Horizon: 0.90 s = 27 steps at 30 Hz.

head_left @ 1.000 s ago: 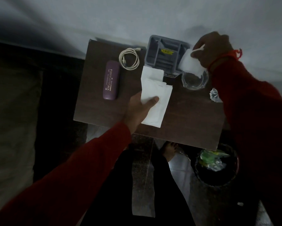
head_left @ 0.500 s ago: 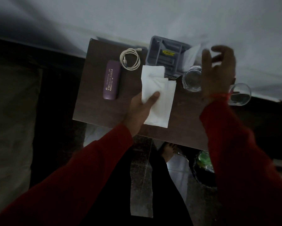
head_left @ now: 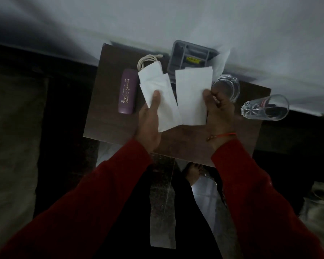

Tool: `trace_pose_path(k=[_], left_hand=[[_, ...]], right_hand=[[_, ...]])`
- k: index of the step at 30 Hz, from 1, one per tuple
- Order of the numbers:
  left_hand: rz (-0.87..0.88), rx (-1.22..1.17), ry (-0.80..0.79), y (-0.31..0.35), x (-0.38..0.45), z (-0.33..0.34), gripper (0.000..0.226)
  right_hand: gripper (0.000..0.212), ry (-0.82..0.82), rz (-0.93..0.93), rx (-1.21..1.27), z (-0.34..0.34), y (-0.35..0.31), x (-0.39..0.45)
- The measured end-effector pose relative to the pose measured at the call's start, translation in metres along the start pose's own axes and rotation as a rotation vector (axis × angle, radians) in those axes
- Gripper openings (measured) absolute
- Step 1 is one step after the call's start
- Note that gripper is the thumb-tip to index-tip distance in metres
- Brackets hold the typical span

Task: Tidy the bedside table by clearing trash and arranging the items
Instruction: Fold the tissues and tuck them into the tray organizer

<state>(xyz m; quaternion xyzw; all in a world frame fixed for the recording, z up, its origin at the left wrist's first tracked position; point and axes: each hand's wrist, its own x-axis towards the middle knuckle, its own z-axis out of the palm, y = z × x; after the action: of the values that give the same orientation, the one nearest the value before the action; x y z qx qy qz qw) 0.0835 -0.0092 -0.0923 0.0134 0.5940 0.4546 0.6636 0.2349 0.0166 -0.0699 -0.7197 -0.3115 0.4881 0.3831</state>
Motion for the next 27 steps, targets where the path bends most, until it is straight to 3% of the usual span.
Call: trace_pose_path(k=[4, 8, 11, 14, 17, 19, 24, 27], left_hand=[[0.009, -0.014, -0.021, 0.002, 0.004, -0.007, 0.036], [0.037, 0.055, -0.034, 0.000, 0.006, -0.006, 0.021], [0.012, 0.040, -0.058, -0.002, 0.006, -0.001, 0.041], [-0.033, -0.064, -0.140, 0.000, 0.005, 0.004, 0.064], [-0.035, 0.088, -0.007, 0.002, 0.008, 0.004, 0.068], [-0.068, 0.097, -0.016, 0.005, 0.003, 0.004, 0.067], [-0.173, -0.309, -0.233, 0.019, -0.009, 0.003, 0.062], [-0.115, -0.271, -0.282, 0.025, 0.003, -0.010, 0.070]], right_hand=[[0.021, -0.040, -0.046, -0.028, 0.005, -0.029, 0.013], [0.015, -0.113, -0.051, -0.077, 0.020, -0.043, 0.023], [0.021, -0.177, -0.040, -0.181, 0.033, -0.039, 0.020], [0.009, -0.188, -0.074, -0.274, 0.042, -0.022, 0.013], [0.016, -0.189, -0.059, -0.286, 0.047, -0.006, 0.003], [0.028, -0.209, -0.028, -0.239, 0.048, 0.000, -0.001], [0.025, -0.259, -0.018, -0.268, 0.040, 0.004, -0.004], [0.021, -0.326, 0.002, -0.259, 0.035, 0.002, -0.005]])
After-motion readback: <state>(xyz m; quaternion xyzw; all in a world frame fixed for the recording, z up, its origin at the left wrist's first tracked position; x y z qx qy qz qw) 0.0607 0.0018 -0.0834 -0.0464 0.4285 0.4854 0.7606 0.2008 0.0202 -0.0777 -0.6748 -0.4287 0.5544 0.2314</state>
